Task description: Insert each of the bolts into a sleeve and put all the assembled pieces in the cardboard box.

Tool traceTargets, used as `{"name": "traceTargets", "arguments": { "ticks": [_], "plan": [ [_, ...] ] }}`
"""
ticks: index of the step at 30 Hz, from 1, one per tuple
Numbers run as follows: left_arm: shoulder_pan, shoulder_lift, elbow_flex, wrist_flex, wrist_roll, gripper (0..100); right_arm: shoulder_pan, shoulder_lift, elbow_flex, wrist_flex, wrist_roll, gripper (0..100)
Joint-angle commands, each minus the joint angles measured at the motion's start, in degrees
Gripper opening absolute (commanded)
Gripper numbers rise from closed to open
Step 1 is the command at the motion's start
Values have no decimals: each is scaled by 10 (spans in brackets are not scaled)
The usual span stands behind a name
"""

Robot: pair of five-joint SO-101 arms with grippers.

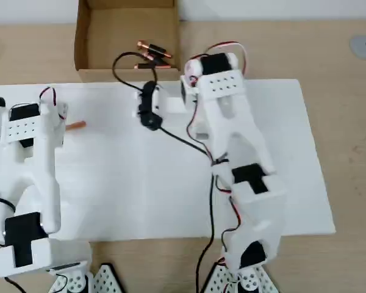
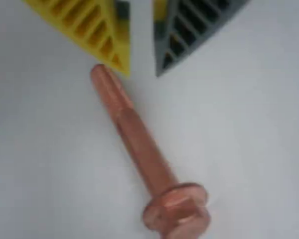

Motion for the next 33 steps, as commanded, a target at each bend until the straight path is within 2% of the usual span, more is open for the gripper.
{"name": "traceTargets", "arguments": {
  "ticks": [1, 10, 14, 18, 23, 33],
  "plan": [
    [-3, -2, -8, -11, 1, 35, -18, 3, -45, 8, 7, 217],
    [-2, -2, -9, -14, 0, 61, -8, 35, -37, 8, 7, 218],
    [-2, -2, -11, -17, -1, 74, -1, 54, -41, 6, 7, 260],
    [1, 4, -4, -65, -36, 73, -1, 63, -41, 4, 7, 266],
    [2, 58, -10, -95, -39, 73, 26, 75, -41, -7, 7, 265],
    [2, 140, -89, -54, -40, 71, 67, 90, -57, -7, 16, 265]
  ]
}}
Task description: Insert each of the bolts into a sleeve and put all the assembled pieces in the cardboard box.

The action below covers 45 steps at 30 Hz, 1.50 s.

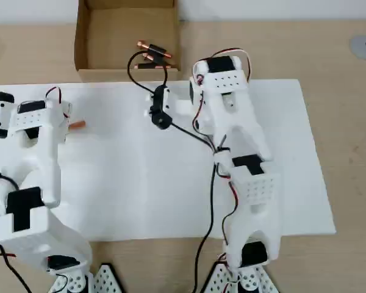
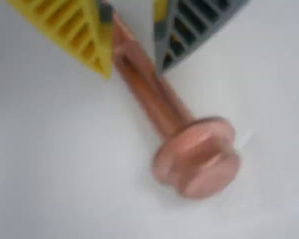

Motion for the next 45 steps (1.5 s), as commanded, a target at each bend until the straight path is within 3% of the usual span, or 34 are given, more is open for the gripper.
{"name": "traceTargets", "arguments": {
  "ticks": [1, 20, 41, 45],
  "plan": [
    [2, 1, -33, 3, -4, 71, 12, -6, -46, -3, 5, 266],
    [3, 1, -33, 1, -25, 71, -22, 78, -134, 10, 25, 267],
    [4, 1, -32, 3, -25, 71, 17, 158, -187, 5, 56, 263],
    [4, 1, -31, 3, -25, 71, 18, 157, -203, 5, 55, 203]
  ]
}}
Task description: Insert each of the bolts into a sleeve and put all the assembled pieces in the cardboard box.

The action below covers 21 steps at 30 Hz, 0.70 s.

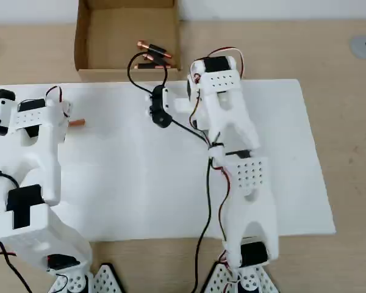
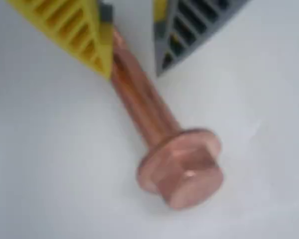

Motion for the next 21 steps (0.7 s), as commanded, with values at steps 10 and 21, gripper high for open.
{"name": "traceTargets", "arguments": {
  "ticks": [10, 21],
  "plan": [
    [4, -5, -24, 4, -4, 71, 16, -1, -93, 5, -11, 12],
    [4, -5, -24, 4, -27, 71, 22, -2, -65, 11, -24, 157]
  ]
}}
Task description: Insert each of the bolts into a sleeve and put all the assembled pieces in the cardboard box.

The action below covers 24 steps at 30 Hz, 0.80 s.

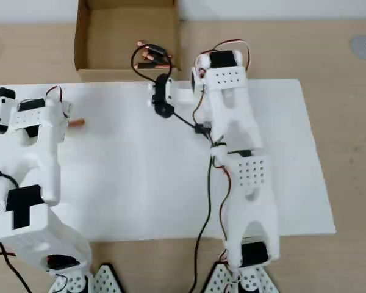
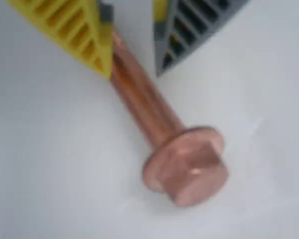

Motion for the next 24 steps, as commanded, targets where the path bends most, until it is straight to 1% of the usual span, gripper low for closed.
{"name": "traceTargets", "arguments": {
  "ticks": [1, 3, 7, 15, 22, 24],
  "plan": [
    [4, -5, -24, 4, -6, 71, 11, -7, 6, 9, -7, 184],
    [4, -5, -24, 4, -6, 71, 11, -7, 14, 9, -7, 212],
    [4, -5, -28, 20, -6, 71, 11, -7, 32, 9, -11, 210],
    [4, -5, -29, 19, -6, 71, 8, -23, 80, 9, -14, 210],
    [4, -5, -29, 19, -6, 71, 7, -91, 180, 8, -14, 210],
    [4, -5, -29, 19, -6, 71, 9, -95, 200, -9, -14, 210]
  ]
}}
